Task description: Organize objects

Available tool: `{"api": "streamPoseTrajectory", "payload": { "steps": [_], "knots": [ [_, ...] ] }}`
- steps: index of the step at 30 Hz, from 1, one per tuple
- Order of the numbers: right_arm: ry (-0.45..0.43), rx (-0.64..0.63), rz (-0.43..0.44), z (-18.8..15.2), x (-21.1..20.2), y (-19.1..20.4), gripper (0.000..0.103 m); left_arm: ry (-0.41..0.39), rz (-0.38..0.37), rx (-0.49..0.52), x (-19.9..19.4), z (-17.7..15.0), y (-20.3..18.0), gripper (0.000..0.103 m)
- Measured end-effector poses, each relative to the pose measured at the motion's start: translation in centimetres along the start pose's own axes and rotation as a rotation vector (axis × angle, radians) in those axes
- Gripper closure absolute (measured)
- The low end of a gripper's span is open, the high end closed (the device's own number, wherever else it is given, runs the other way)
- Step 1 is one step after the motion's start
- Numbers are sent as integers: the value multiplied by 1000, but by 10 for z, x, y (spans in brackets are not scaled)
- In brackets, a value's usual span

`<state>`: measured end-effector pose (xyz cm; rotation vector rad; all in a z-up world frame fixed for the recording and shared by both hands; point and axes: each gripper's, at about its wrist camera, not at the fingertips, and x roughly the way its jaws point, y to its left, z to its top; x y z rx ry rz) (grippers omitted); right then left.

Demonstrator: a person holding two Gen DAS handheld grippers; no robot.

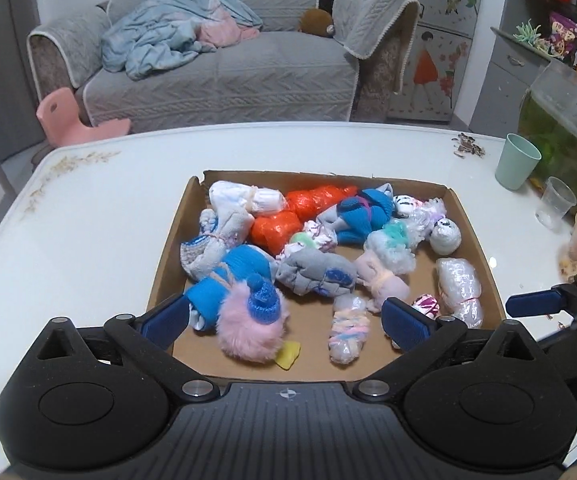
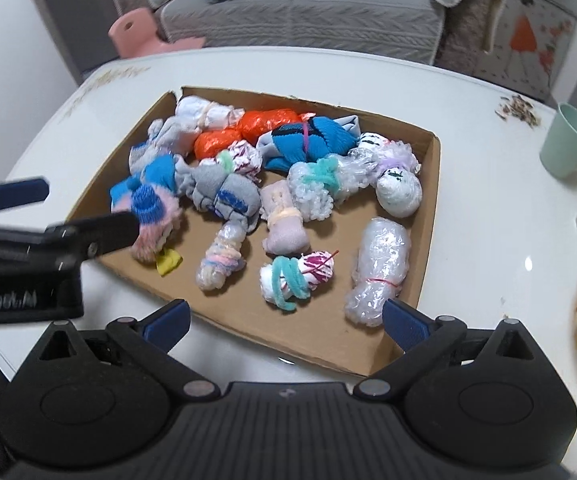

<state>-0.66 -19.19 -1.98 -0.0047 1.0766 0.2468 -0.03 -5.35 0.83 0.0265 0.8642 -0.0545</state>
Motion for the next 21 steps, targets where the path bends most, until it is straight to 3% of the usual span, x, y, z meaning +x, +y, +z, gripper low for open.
{"api": "streamPoseTrajectory", "payload": {
  "steps": [21],
  "knots": [
    [1,54,-28,7,11,0,1,-23,9,-3,-2,-3,15,0]
  ]
}}
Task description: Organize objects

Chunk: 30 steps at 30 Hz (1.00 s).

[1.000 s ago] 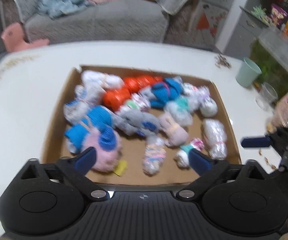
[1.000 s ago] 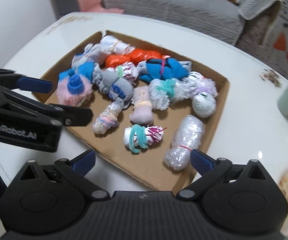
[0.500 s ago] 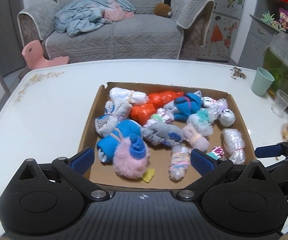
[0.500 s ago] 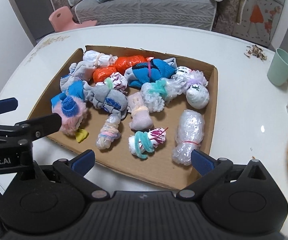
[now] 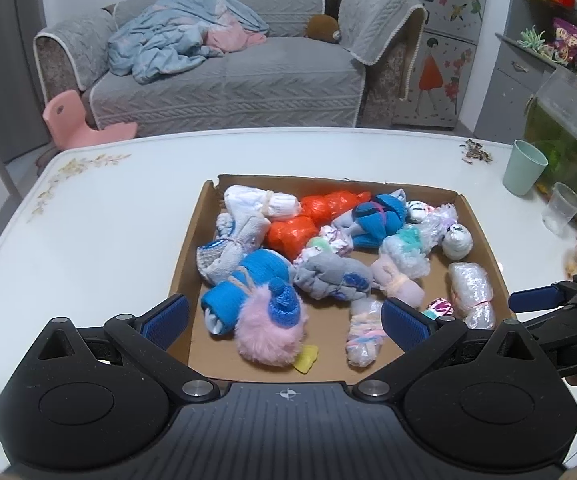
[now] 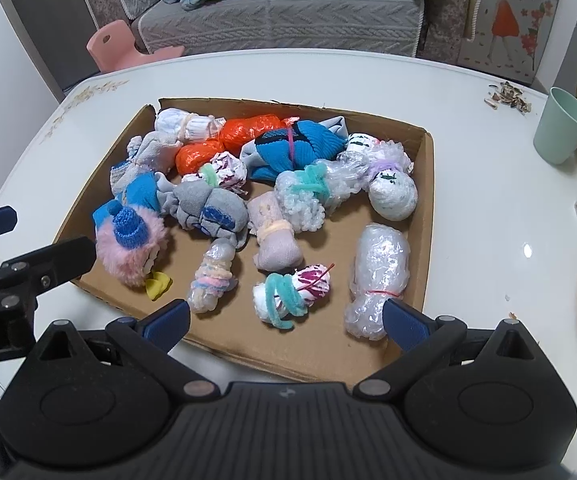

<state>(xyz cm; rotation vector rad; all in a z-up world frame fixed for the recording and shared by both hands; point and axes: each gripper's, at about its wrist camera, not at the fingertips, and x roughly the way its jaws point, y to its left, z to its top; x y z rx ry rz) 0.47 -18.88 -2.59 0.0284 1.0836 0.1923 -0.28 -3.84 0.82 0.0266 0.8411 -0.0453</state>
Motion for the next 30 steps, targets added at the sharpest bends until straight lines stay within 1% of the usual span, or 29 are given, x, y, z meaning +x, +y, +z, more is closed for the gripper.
{"api": "streamPoseTrajectory", "payload": {
  "steps": [5,11,21,27,30],
  "knots": [
    [2,-11,-7,1,1,1,1,0,1,-9,2,-1,3,0],
    [-4,-17,3,2,1,3,1,24,-17,-47,7,0,11,0],
    [-8,-27,2,3,1,5,1,28,2,-36,7,0,15,0],
    [-6,-31,4,3,1,6,1,12,26,-15,5,1,13,0],
    [-7,-30,3,3,2,6,1,0,25,-7,3,2,13,0]
  ]
}}
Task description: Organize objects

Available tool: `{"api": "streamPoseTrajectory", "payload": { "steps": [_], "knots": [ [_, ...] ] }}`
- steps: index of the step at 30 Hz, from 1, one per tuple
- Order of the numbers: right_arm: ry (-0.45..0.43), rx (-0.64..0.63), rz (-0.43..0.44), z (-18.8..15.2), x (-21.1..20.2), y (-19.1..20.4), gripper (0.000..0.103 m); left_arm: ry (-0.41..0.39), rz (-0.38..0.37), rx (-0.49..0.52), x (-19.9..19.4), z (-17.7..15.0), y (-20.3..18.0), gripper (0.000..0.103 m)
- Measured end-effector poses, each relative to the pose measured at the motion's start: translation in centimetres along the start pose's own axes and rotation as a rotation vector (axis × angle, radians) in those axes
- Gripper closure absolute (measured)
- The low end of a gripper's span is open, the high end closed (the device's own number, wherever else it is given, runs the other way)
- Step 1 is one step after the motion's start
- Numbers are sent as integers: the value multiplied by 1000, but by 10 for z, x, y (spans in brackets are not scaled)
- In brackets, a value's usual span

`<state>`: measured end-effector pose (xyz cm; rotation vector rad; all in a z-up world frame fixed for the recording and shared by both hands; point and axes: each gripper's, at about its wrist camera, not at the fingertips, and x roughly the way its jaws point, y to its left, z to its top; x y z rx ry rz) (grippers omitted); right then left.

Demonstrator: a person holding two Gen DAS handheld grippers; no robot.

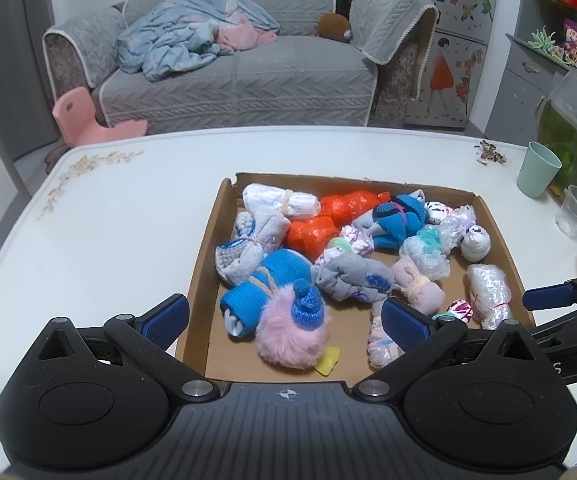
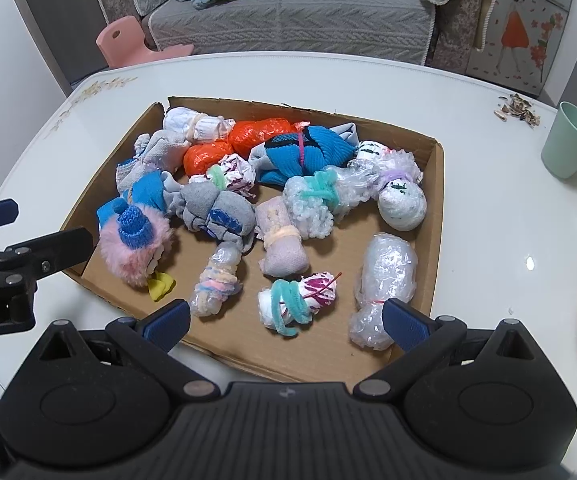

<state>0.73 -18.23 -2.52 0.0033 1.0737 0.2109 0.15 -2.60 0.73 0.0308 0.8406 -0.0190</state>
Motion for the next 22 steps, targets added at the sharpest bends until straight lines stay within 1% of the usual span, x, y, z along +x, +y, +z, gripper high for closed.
{"api": "streamPoseTrajectory", "payload": {
  "steps": [3,6,8,13,16,19,22],
  "knots": [
    [-4,-1,-3,0,0,0,1,-7,1,16,0,2,-1,0],
    [-2,-3,0,1,1,0,1,-29,28,57,-2,2,-8,0],
    [-1,-6,0,1,1,1,1,-30,28,64,-2,3,-9,0],
    [-2,-8,-2,2,1,2,1,-40,23,53,-5,6,-7,0],
    [-5,-9,2,2,0,2,1,-59,36,53,-8,8,-6,0],
    [-10,-15,8,2,-1,3,1,-47,55,49,-7,11,-4,0],
    [-11,-18,12,2,-1,4,1,-42,28,16,-7,13,3,0]
  ]
}}
